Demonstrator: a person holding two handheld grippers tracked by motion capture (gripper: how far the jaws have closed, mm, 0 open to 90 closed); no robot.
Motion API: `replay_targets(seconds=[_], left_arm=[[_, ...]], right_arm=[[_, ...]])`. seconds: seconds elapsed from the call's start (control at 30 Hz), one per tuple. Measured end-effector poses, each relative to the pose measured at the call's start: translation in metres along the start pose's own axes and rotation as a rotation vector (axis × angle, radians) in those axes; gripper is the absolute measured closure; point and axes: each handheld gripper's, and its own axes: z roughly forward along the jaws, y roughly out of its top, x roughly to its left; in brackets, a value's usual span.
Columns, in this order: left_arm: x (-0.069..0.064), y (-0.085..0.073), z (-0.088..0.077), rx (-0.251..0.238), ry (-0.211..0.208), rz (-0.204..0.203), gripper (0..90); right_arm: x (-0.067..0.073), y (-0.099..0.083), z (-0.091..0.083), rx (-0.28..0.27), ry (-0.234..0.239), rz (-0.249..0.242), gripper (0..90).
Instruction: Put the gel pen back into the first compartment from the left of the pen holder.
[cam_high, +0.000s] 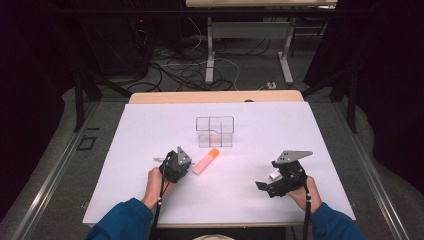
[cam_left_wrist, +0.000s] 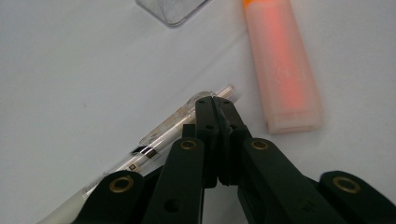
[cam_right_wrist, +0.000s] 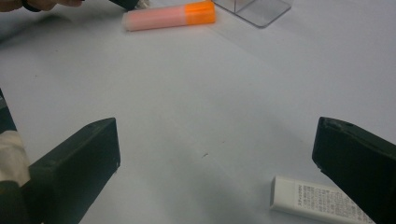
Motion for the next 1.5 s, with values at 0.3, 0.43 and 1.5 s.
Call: replay_targets(seconds=[0.3,0.43,1.5], left_arm=[[0.0,0.004,0.004,-0.009,-0.003,0.002,89.5],[-0.002,0.005,0.004,-0.019,-0.015,0.011,89.1],[0.007,0.018,0.023,-0.026,0.067,0.041,89.3]], right_arm=[[0.0,0.0,0.0,0.0,0.0,0.0,0.3],[0.0,0.0,0.0,0.0,0.0,0.0,0.2],[0.0,0.0,0.0,0.001,0.001,0.003,0.2]])
